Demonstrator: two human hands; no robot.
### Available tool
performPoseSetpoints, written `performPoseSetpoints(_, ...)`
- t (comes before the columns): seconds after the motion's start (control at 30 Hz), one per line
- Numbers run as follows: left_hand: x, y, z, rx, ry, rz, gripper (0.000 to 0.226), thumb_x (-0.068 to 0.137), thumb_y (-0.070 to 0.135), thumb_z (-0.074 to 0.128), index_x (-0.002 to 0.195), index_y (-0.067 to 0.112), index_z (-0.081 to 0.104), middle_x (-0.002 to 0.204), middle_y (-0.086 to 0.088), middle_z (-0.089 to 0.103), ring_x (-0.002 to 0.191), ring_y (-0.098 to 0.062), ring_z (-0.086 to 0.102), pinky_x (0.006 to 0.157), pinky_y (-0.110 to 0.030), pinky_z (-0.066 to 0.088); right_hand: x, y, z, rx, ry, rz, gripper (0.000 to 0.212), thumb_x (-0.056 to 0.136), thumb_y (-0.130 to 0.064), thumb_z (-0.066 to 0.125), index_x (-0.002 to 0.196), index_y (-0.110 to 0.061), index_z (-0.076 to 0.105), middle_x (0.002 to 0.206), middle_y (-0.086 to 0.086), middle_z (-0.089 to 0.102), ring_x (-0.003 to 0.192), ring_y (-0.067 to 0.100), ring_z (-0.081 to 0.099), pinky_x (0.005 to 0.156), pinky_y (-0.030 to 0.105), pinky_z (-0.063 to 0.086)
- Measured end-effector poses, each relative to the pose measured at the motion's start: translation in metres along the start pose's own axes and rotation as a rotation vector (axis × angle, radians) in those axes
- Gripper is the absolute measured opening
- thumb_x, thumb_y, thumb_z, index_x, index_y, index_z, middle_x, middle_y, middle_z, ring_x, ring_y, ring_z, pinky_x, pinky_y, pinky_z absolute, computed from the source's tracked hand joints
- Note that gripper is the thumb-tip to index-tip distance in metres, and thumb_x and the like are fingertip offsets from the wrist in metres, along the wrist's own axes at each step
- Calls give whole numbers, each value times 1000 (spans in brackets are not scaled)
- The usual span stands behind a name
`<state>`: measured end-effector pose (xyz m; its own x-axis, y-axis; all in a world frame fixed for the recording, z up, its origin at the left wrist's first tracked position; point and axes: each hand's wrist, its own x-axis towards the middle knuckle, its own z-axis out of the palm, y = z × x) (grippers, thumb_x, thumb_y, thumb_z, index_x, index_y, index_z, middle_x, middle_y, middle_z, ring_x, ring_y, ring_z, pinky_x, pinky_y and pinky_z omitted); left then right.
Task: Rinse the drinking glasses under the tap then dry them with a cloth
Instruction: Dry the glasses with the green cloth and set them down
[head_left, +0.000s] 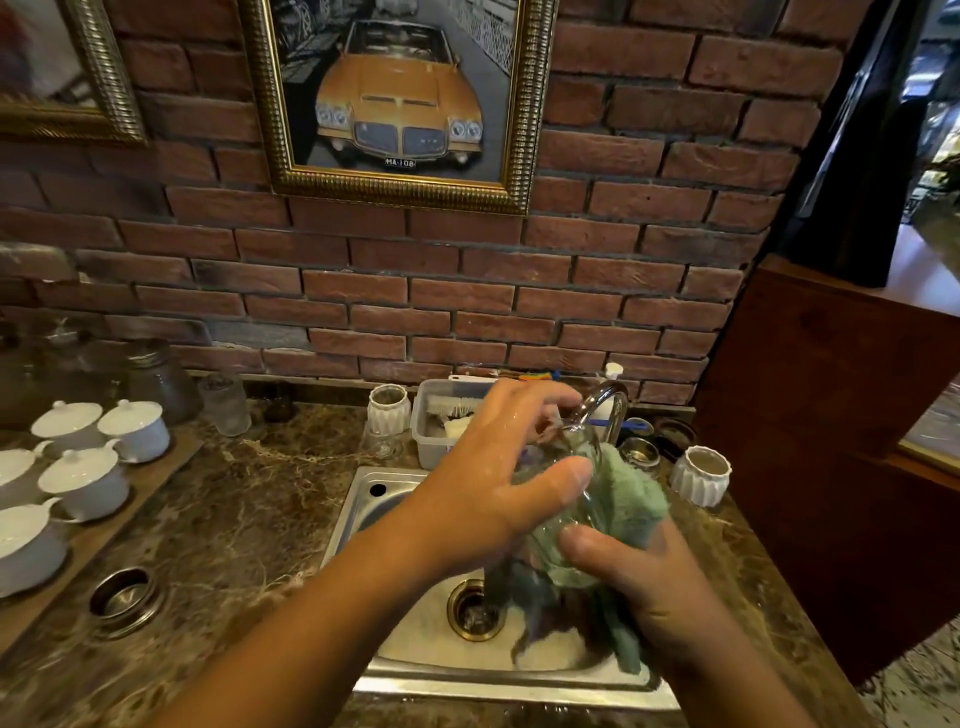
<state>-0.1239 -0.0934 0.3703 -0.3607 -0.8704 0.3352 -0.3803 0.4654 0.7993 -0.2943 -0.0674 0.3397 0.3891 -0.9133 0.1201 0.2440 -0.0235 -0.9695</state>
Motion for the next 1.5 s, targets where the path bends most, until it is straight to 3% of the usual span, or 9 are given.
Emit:
performPoseSetpoints(0.1,8,2,8,-78,101,-122,73,70,70,47,136,38,44,116,18,48,110,-2,53,95,-32,50,11,-4,4,-541,183,-273,63,73,-3,81,125,-28,55,108,-15,72,99,2,69,77,13,55)
performPoseSetpoints(0.3,14,4,15,-82,141,-219,42,90,66,50,123,39,51,99,11,59,88,-8,62,74,-31,51,13,2,1,-1030,269,-478,95,72,-29,87,148,-37,31,132,-35,43,127,-11,44,98,6,41)
performPoseSetpoints(0.53,-4,7,13,-145,2,78,56,80,53,54,134,42,40,104,9,60,95,-9,63,78,-31,56,-4,-19,-5,-251,-6,-35,67,60,-19,80,123,-15,58,100,3,77,87,16,75,67,22,58)
performPoseSetpoints(0.67,-8,1,8,-92,-127,171,62,81,51,51,141,41,37,104,2,54,89,-20,56,79,-42,51,-8,-8,2,673,-256,294,80,65,-22,90,125,12,49,97,44,66,94,44,72,80,45,59)
performPoseSetpoints(0.73,-7,-5,5,-60,-166,158,60,82,52,48,140,42,41,108,4,54,94,-18,57,83,-42,52,-8,0,5,869,-383,254,67,93,-12,65,141,18,30,121,52,50,117,54,57,99,54,48)
performPoseSetpoints(0.87,-9,-17,1,-45,-119,2,65,76,67,45,139,54,36,126,18,44,117,0,48,97,-27,48,-5,12,-3,200,-86,176,64,74,-11,77,134,-14,54,124,29,65,114,50,62,92,58,54)
performPoseSetpoints(1.0,-3,-16,11,-8,43,-173,73,79,70,47,146,46,32,127,15,40,111,-1,48,91,-21,42,10,10,5,-699,164,-128,71,67,-24,84,126,-40,49,107,-11,72,97,10,71,81,37,61)
performPoseSetpoints(1.17,-2,-12,14,-58,110,-203,36,93,56,50,125,39,53,106,13,67,95,-4,65,82,-31,56,17,10,5,-1095,170,-315,86,70,-36,82,142,-40,34,127,-25,53,116,-3,55,89,21,54)
performPoseSetpoints(1.5,-16,-9,4,-138,-91,111,64,76,53,54,138,48,39,109,3,58,100,-20,60,86,-43,51,-5,-3,-8,186,-268,265,43,64,-24,89,106,-25,78,105,11,77,95,25,75,78,32,61)
